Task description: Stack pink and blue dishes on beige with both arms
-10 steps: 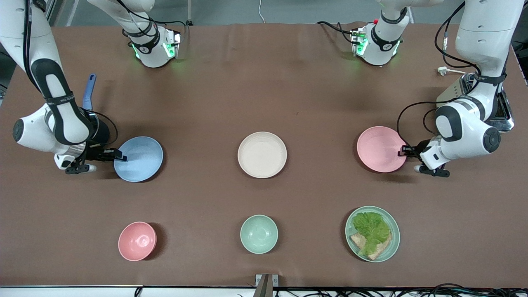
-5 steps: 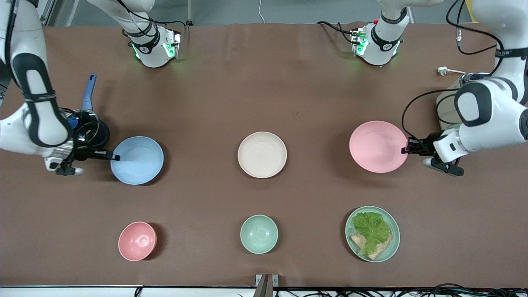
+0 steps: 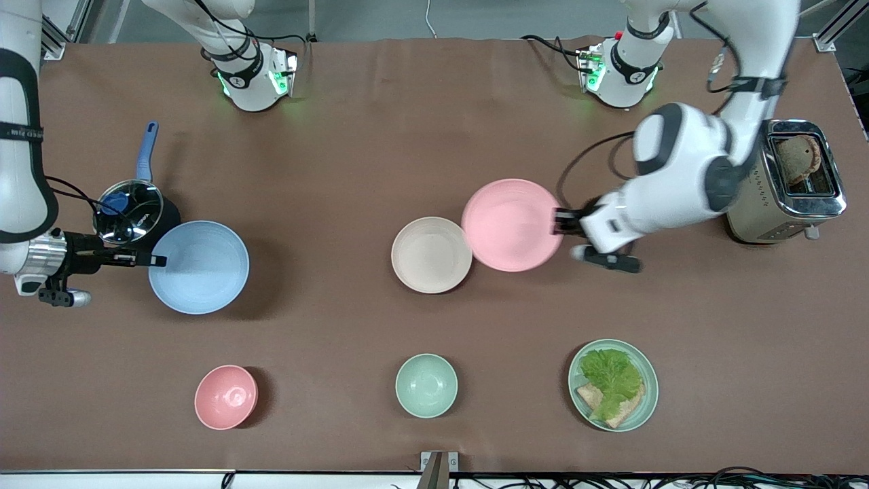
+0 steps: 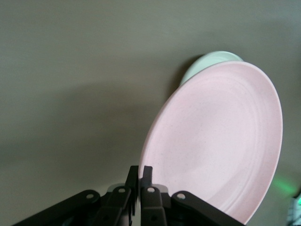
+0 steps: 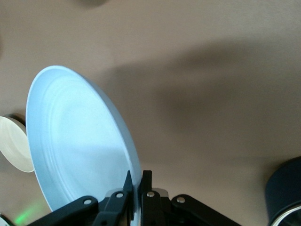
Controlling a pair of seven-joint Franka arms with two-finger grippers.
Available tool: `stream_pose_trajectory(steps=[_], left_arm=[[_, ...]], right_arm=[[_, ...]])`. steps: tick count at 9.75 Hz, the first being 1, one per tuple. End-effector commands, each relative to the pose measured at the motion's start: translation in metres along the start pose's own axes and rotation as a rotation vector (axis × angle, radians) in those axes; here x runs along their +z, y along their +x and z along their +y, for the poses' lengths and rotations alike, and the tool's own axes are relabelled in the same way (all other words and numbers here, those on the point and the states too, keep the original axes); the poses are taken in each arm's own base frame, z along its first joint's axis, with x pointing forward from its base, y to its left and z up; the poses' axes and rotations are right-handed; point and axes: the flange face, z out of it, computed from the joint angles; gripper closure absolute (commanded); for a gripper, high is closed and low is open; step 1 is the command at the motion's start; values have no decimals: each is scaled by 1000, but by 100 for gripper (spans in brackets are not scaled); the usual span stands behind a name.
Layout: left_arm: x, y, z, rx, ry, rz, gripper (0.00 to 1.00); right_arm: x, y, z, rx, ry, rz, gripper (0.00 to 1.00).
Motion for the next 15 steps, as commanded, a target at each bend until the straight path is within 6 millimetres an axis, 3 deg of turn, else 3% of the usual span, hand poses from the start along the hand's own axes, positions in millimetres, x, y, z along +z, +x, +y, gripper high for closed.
stream_pose_trajectory(steps=[1, 2, 3, 5, 6, 7, 8, 10, 11, 12, 13, 15], left_arm=[[100, 22, 21, -55, -34, 28, 100], [146, 17, 34, -74, -11, 29, 100], [171, 16, 38, -103, 15, 59, 99], [187, 10, 45, -119, 83, 77, 91], [193, 10, 56, -153, 81, 89, 73], [195, 16, 62, -206, 65, 100, 29], [188, 24, 68, -227, 49, 118, 6], [154, 33, 65, -229, 41, 159, 0], [121, 34, 63, -233, 54, 176, 0], [83, 37, 53, -254, 74, 183, 0], [45, 29, 55, -258, 112, 177, 0], [-46, 21, 16, -275, 223, 186, 0]], right_arm=[[9, -12, -66, 43, -114, -23, 99], [22, -16, -104, 68, -119, -32, 99], [34, -19, -131, 80, -124, -30, 99], [79, -25, -167, 95, -162, 2, 99], [100, -28, -179, 85, -162, 24, 99], [117, -32, -184, 77, -162, 37, 99], [125, -35, -188, 69, -160, 41, 99], [138, -45, -213, 82, -155, 22, 99], [149, -57, -239, 88, -150, 7, 99], [161, -68, -261, 103, -145, -9, 99], [173, -72, -273, 114, -132, -25, 99], [207, -81, -305, 130, -89, -5, 98]])
